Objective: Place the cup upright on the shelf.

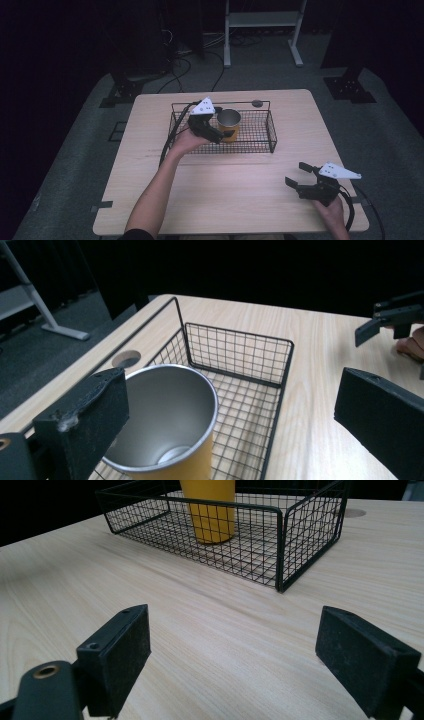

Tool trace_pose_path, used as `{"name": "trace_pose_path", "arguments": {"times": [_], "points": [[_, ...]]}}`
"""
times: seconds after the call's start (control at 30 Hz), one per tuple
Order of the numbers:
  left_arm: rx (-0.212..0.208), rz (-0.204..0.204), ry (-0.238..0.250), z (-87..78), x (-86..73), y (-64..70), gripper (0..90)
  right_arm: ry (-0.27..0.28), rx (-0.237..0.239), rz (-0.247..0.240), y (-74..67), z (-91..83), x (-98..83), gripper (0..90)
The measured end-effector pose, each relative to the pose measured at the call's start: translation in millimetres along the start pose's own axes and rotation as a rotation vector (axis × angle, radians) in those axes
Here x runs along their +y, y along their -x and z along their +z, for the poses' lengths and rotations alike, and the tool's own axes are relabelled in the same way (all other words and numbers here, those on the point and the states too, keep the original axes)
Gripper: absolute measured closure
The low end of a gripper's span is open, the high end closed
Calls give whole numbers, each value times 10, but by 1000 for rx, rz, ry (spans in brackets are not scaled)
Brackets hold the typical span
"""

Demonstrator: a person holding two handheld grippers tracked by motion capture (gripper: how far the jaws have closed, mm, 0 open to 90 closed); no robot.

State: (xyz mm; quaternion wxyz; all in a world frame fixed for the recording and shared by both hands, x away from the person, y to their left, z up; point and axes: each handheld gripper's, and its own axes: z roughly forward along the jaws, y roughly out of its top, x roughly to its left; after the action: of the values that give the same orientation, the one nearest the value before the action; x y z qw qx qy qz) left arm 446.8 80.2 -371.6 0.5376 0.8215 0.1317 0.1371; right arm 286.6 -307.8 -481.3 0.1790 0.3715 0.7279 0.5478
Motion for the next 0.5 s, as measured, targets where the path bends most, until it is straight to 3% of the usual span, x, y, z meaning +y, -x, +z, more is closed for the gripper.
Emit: {"name": "trace_pose_path", "arguments": {"times": [0.5], "points": [[-1,-18,5,-124,-112,157,2,1,-1,0,1,1,0,134]]}}
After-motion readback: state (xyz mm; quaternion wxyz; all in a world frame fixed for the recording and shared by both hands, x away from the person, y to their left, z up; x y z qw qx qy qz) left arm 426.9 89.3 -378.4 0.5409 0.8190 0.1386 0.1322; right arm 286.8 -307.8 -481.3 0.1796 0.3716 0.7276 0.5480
